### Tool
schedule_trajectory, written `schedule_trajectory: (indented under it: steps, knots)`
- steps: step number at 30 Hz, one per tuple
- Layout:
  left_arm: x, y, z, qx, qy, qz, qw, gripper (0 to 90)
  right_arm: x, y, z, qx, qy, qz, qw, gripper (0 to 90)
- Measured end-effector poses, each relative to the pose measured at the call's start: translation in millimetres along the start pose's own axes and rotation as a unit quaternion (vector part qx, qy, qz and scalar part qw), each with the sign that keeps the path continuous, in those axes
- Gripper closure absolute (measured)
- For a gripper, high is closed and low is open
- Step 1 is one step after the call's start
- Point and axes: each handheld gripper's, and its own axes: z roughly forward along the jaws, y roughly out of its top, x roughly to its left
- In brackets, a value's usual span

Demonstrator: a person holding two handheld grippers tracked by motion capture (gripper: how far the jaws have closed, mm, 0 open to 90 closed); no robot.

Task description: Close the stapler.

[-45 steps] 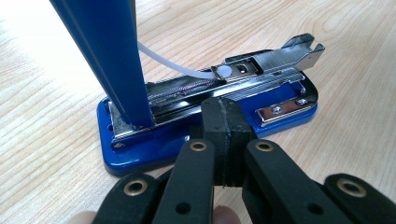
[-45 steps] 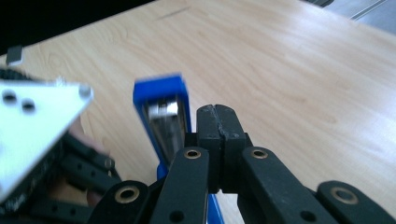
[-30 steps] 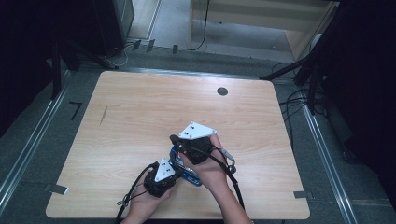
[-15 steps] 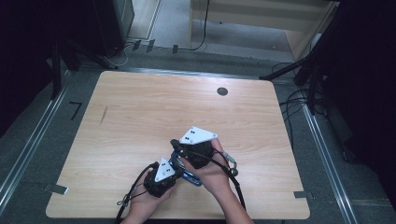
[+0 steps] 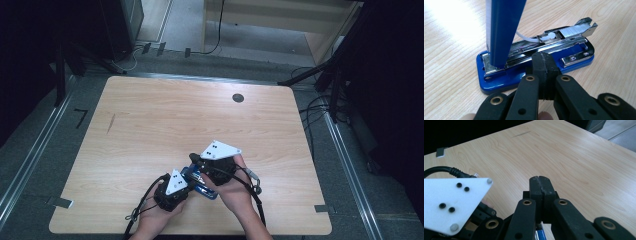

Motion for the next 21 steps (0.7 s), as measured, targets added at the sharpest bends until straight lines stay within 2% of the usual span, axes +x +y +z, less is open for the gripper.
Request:
schedule_trajectory:
  steps: [21]
  knots:
    - [-0.5, -0.6, -0.7, 0.001, -0.004, 0.000, 1.0000, 90.0, -7.7, -33.0, -19.7, 0.003, -0.013, 0.022, 0.9997, 90.0]
